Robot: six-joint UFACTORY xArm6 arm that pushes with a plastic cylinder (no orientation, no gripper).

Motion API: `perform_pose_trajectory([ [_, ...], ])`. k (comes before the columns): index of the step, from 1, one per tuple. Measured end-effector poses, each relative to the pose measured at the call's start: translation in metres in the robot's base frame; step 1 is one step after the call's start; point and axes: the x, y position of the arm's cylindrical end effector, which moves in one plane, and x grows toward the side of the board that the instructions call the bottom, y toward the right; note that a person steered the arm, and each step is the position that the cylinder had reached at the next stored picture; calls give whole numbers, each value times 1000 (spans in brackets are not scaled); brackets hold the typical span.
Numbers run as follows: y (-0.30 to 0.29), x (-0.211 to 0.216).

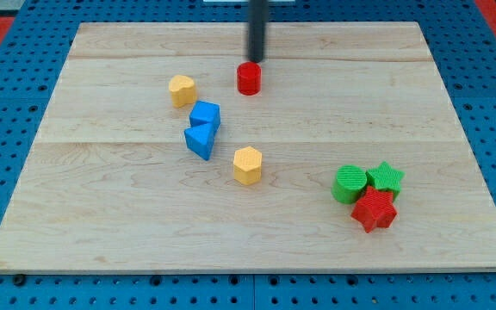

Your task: Push the blue cube with a yellow heart to the top of the green circle

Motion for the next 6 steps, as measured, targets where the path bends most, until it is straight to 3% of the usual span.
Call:
perform_pose_trajectory([
  [1,-48,45],
  [4,-170,103],
  [6,-67,115],
])
